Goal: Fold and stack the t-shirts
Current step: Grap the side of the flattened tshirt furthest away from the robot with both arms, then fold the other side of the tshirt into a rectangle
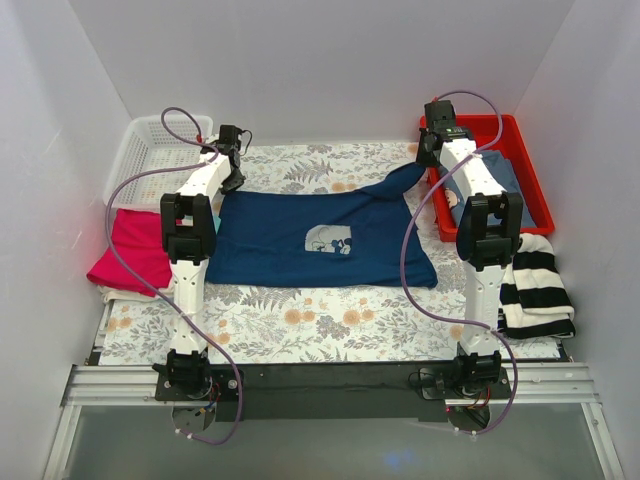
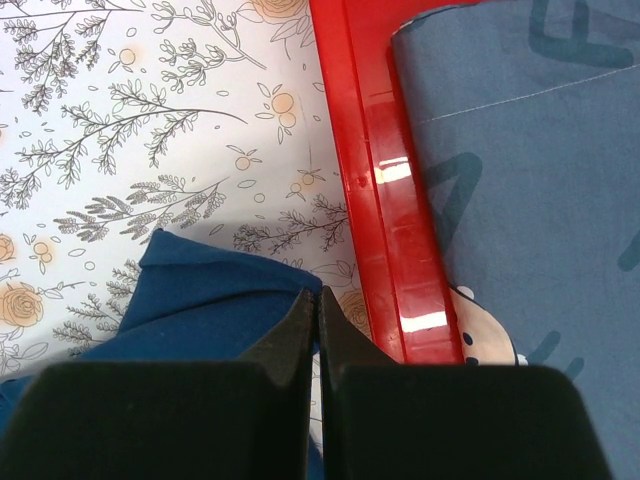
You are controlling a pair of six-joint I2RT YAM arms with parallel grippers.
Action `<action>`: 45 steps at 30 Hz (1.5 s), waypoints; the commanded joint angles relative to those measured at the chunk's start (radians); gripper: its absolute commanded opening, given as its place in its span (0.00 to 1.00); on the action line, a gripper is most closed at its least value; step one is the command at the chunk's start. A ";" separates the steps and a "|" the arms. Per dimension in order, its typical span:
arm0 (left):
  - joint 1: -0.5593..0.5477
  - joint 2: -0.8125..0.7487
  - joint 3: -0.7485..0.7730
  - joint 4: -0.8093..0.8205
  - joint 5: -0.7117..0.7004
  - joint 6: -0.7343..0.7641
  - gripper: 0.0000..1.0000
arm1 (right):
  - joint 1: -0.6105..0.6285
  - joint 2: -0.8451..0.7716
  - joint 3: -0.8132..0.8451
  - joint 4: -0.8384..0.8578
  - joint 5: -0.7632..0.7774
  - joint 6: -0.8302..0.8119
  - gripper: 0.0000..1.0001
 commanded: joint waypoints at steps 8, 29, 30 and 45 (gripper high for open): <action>-0.001 0.051 0.087 -0.049 0.002 0.005 0.00 | -0.008 -0.067 -0.011 0.017 0.014 -0.002 0.01; -0.001 -0.144 -0.001 -0.055 -0.024 -0.003 0.00 | -0.013 -0.265 -0.094 0.015 0.008 0.015 0.01; -0.001 -0.168 -0.025 -0.055 -0.034 -0.006 0.00 | -0.014 -0.277 -0.114 0.015 0.008 0.021 0.01; -0.001 -0.362 -0.235 -0.055 -0.044 -0.046 0.00 | -0.013 -0.438 -0.384 0.020 -0.008 0.052 0.01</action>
